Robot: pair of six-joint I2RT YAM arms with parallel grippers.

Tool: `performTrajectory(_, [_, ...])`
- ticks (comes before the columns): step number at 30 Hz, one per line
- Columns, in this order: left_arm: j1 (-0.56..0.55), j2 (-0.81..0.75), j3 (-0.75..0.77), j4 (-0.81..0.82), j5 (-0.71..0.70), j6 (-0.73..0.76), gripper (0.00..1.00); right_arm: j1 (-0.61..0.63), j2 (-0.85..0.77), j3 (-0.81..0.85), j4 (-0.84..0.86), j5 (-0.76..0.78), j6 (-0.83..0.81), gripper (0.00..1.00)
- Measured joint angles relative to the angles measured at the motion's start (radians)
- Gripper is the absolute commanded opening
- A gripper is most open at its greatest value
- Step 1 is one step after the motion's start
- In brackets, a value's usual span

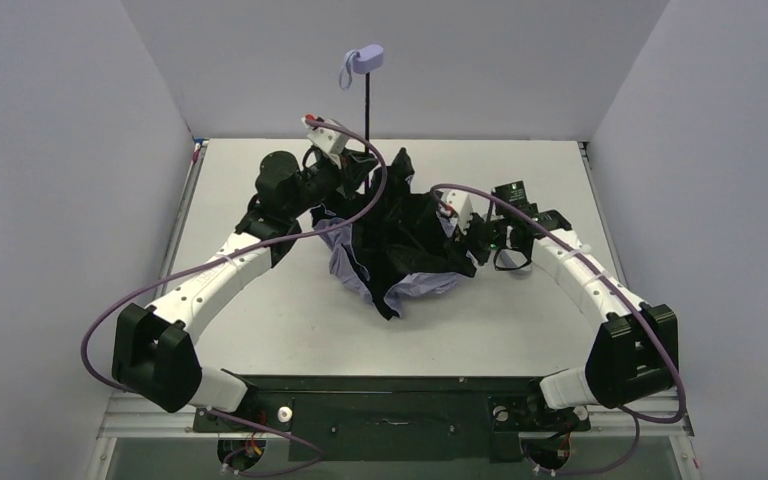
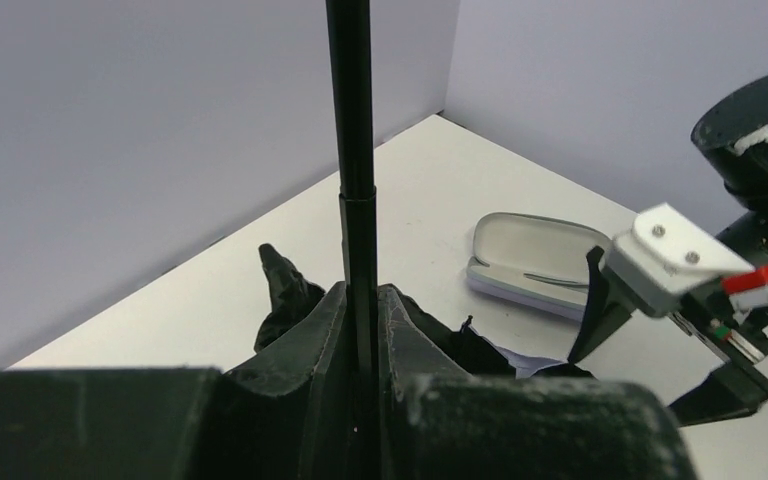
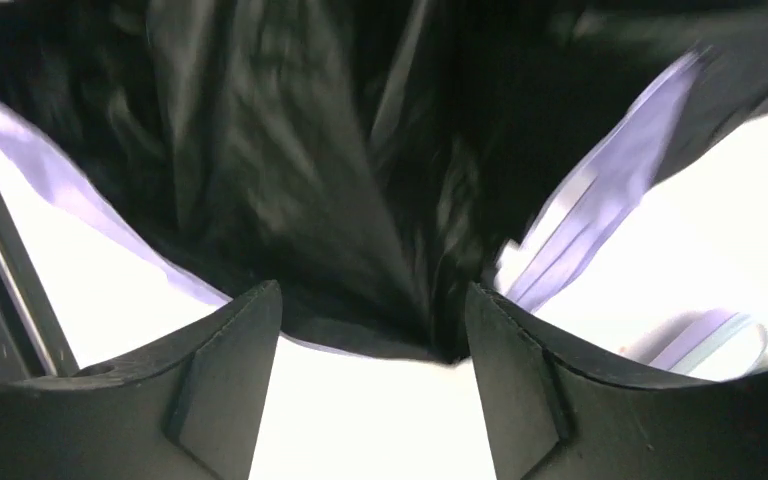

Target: Open the umbrella

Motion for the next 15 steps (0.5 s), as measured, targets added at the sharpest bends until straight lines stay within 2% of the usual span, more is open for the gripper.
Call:
performTrajectory(3, [-0.008,0.008,0.000,0.006,0.011,-0.008,0.00,0.010,-0.005,0.046,0.092,-0.032,0.132,0.56])
performTrajectory(10, [-0.018,0.031,0.027,0.007,0.017,-0.036,0.00,0.066,0.020,0.105,0.482,-0.037,0.593,0.50])
performTrajectory(15, [-0.023,0.032,0.045,0.012,0.025,-0.055,0.00,0.153,0.115,0.158,0.658,-0.015,0.762,0.37])
